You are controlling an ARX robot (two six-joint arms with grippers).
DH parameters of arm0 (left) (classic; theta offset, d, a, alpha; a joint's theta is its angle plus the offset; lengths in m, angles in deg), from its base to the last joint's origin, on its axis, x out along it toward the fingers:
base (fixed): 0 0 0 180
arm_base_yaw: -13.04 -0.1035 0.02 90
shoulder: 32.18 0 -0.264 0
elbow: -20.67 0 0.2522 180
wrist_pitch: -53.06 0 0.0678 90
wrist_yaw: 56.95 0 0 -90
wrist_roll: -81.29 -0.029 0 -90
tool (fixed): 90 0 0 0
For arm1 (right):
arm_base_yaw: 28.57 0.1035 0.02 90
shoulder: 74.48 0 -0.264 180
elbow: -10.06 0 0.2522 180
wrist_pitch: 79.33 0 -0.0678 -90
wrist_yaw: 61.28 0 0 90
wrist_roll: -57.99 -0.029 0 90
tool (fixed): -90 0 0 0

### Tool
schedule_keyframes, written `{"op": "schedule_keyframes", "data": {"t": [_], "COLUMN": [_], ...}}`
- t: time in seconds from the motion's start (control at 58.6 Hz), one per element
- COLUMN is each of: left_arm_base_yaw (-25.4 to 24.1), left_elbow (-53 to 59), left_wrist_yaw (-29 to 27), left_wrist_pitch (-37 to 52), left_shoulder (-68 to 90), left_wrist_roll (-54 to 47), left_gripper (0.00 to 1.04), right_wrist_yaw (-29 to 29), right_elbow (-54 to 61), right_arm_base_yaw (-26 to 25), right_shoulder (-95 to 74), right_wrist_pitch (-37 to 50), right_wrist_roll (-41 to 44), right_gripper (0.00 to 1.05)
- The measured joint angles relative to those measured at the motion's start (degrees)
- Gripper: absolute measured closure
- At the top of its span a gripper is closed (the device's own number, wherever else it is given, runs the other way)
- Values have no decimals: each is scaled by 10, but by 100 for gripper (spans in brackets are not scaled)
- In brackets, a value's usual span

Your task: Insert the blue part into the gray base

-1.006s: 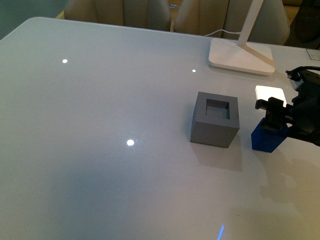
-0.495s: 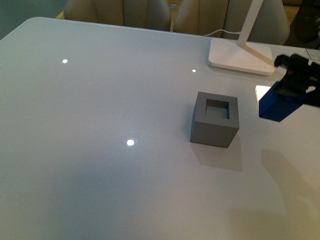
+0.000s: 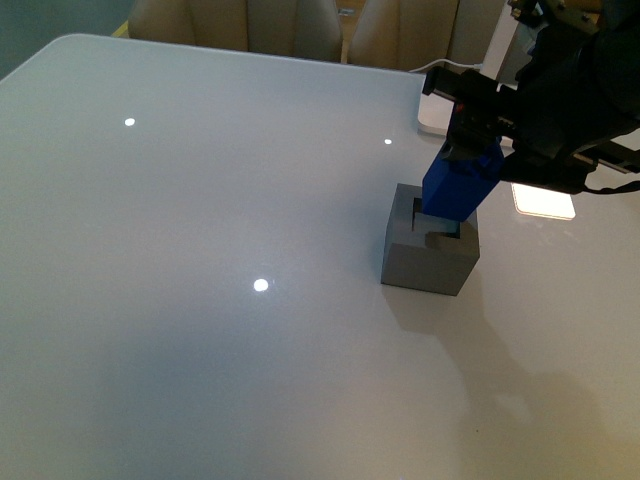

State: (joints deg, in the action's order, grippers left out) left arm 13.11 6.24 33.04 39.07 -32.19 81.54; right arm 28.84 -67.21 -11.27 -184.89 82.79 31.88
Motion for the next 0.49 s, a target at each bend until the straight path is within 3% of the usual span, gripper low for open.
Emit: {"op": "schedule_keyframes", "data": {"t": [0.495], "left_arm_base_yaw": [0], "left_elbow": [0], "left_wrist_yaw": [0], "left_wrist_pitch": [0], "left_shoulder": [0], "left_wrist_roll": [0], "left_gripper": [7], "right_wrist_yaw": [3], "right_elbow": [-30], "right_arm_base_yaw": [6], "right_shoulder": [-49], "right_wrist_pitch": [-1], "right_wrist_roll": [-11], "right_gripper": [60]}}
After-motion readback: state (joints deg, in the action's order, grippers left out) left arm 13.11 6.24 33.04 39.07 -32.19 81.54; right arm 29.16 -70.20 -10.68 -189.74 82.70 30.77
